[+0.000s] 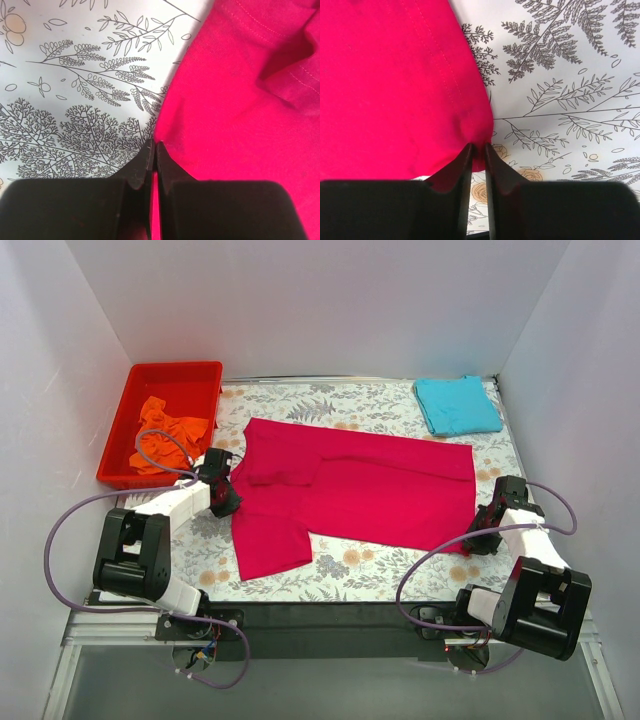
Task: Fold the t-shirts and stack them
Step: Fold the tshirt
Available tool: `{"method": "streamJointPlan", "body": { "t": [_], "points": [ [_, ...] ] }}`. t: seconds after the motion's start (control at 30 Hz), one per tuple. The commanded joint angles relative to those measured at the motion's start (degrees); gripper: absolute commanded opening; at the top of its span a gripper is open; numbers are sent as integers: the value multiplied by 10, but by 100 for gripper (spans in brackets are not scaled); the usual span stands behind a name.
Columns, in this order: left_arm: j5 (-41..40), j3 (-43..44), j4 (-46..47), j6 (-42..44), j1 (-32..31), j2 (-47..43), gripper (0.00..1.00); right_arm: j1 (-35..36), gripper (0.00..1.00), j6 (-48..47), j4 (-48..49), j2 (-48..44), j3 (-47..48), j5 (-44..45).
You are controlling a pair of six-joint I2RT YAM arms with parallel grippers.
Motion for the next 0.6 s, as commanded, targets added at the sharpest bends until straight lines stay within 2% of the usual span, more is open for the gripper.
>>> {"method": "streamJointPlan", "body": {
  "t": [0.0,0.07,0.17,0.57],
  "points": [
    [18,-11,-3,6,-1,-6,0,-2,18,2,3,5,-2,5],
    [17,-10,-4,8,-1,-11,0,-2,9,1,3,7,-1,4],
    [14,-3,-14,11,-1,-12,0,-2,1,1,0,0,2,6],
    [5,72,-81,38,0,-24,0,-2,1,-14,-30,-16,65,13]
  ]
}}
